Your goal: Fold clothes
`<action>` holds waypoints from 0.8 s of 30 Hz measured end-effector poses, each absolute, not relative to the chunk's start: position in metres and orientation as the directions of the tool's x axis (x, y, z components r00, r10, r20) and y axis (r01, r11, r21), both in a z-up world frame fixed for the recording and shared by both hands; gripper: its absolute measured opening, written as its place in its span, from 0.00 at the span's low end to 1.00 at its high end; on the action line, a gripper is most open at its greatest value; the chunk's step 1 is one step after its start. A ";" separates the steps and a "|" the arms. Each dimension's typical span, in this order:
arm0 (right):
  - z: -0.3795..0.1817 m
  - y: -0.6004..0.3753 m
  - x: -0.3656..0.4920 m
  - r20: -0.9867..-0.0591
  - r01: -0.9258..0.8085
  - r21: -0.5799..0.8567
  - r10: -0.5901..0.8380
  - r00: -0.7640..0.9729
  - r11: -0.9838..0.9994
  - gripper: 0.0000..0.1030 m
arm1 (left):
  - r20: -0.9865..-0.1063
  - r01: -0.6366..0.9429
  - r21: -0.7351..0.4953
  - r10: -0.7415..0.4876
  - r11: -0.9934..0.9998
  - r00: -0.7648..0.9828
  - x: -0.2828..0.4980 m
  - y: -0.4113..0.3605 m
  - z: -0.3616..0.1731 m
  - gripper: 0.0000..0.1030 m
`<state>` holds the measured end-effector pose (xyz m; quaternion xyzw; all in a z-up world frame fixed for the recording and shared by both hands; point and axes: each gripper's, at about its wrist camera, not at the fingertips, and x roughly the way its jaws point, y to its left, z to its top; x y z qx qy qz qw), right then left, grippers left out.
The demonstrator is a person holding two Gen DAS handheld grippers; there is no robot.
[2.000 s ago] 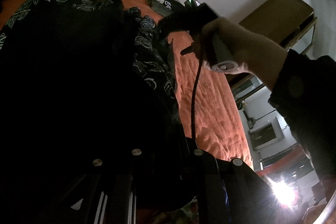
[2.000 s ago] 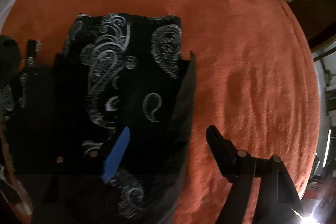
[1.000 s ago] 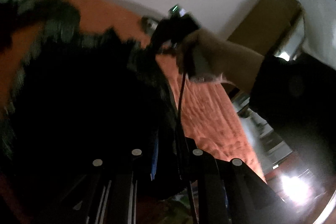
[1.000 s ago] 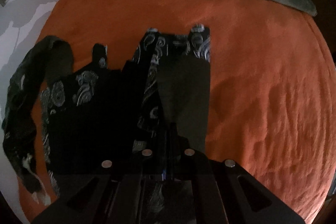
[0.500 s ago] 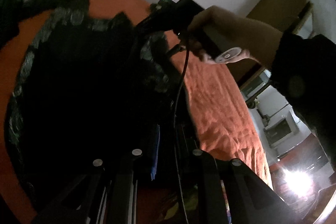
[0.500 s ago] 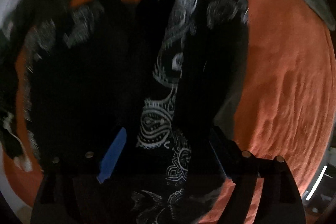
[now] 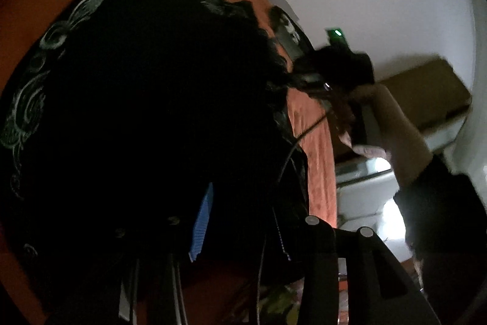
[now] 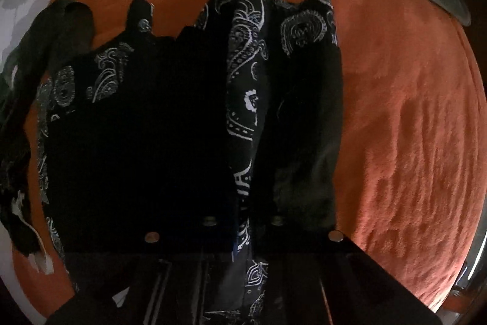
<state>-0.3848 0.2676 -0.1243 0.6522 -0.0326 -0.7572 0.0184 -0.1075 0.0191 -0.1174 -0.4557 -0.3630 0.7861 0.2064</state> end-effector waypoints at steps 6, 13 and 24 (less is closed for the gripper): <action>-0.112 0.268 -0.381 -0.981 0.001 0.090 -0.089 -0.173 -0.996 0.04 | -0.593 0.006 -0.729 0.627 -0.684 -0.505 -0.109 0.019 -0.115 0.41; -0.081 0.243 -0.376 -0.975 0.017 0.106 -0.107 -0.196 -0.994 0.04 | -0.582 0.030 -0.738 0.614 -0.674 -0.533 -0.107 0.004 -0.112 0.41; -0.040 0.146 -0.378 -0.967 0.154 0.094 -0.126 -0.221 -0.984 0.04 | -0.636 0.152 -0.693 0.499 -0.705 -0.588 -0.077 -0.041 -0.106 0.41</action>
